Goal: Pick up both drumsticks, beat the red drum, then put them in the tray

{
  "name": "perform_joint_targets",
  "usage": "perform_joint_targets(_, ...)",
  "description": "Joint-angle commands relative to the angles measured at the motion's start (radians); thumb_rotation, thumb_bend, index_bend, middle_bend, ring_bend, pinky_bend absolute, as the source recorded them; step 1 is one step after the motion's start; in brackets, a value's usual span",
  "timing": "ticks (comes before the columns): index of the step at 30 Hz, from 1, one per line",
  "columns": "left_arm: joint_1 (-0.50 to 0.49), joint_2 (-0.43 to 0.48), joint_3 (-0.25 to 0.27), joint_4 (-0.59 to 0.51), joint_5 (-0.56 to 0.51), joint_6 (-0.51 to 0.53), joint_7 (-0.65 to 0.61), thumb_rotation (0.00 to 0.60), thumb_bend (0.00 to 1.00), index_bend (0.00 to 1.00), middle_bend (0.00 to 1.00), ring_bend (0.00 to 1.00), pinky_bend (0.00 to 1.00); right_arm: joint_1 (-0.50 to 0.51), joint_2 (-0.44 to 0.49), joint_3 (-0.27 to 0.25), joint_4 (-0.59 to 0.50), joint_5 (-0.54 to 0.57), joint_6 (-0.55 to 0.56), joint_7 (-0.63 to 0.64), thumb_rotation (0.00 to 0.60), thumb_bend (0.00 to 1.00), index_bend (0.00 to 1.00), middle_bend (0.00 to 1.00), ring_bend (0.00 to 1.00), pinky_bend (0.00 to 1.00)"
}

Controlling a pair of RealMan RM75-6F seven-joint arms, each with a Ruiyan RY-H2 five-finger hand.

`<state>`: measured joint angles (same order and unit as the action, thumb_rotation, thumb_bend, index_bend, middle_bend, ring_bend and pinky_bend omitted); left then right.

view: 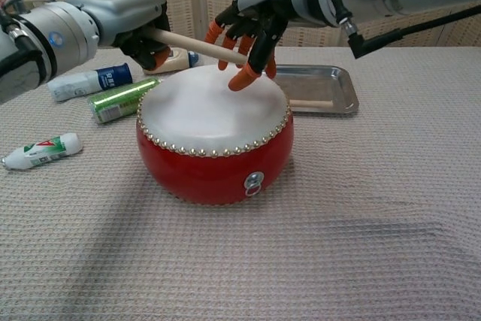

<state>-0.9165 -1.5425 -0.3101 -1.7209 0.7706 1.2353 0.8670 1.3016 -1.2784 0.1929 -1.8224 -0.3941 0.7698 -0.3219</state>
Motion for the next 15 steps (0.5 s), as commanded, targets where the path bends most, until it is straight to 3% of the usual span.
perform_joint_targets(1, -0.01, -0.011, 0.002, -0.005, -0.004, 0.011, 0.012, 0.6, 0.64, 0.85, 1.0, 0.98, 1.0, 0.027, -0.035, 0.001, 0.021, 0.035, 0.027, -0.02, 0.6, 0.17, 0.25, 0.3, 0.28, 0.57)
perform_joint_targets(9, -0.04, -0.041, 0.012, 0.006, -0.029, 0.043, 0.077, 0.6, 0.63, 0.84, 1.0, 0.98, 1.0, 0.05, -0.103, 0.02, 0.044, 0.08, 0.119, -0.046, 0.6, 0.18, 0.41, 0.43, 0.4, 0.64)
perform_joint_targets(15, -0.051, -0.054, 0.015, 0.012, -0.031, 0.057, 0.088, 0.6, 0.63, 0.82, 1.0, 0.98, 1.0, 0.038, -0.134, 0.04, 0.043, 0.074, 0.168, -0.048, 0.6, 0.32, 0.53, 0.51, 0.49, 0.71)
